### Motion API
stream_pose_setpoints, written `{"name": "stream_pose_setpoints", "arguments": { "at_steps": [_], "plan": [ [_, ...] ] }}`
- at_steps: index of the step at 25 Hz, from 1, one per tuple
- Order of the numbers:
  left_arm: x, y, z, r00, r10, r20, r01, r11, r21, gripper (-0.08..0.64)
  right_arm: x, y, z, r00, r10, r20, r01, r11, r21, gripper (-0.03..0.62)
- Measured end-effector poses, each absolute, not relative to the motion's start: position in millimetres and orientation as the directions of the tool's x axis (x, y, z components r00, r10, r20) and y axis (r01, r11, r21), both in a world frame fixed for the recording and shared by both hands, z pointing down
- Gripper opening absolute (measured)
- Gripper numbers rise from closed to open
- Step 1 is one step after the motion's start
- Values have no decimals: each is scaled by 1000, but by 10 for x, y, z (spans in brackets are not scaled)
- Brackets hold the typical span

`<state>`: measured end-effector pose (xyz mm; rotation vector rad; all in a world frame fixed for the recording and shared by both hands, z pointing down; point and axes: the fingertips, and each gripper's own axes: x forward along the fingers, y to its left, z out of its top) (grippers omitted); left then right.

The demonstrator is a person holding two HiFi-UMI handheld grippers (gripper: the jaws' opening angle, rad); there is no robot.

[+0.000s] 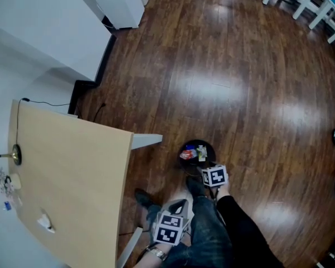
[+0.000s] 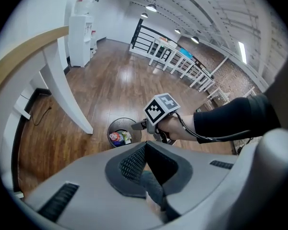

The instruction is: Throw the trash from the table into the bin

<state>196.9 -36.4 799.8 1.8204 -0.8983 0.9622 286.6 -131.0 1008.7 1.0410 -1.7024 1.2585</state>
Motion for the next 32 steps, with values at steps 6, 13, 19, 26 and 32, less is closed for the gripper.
{"name": "stream_pose_setpoints", "arguments": {
  "at_steps": [6, 13, 19, 26, 32],
  "plan": [
    [1955, -466, 7848, 438, -217, 872, -863, -372, 341, 6, 2824, -1182, 9692, -413, -177, 894, -904, 203, -377, 287],
    [2011, -635, 7397, 465, -267, 844, -838, -439, 323, 6, 2777, -1058, 8680, -501, -197, 843, -853, 277, -442, 286],
    [2031, -628, 6843, 504, -296, 811, -800, -513, 310, 6, 2806, -923, 7629, -555, -215, 804, -817, 325, -477, 285],
    [2024, -537, 6247, 566, -330, 755, -758, -568, 319, 2, 2906, -826, 6769, -576, -266, 773, -793, 413, -449, 285],
    [1782, -386, 6088, 520, -375, 767, -815, -486, 315, 5, 2863, -701, 6567, -599, -259, 758, -768, 453, -452, 285]
  ]
}}
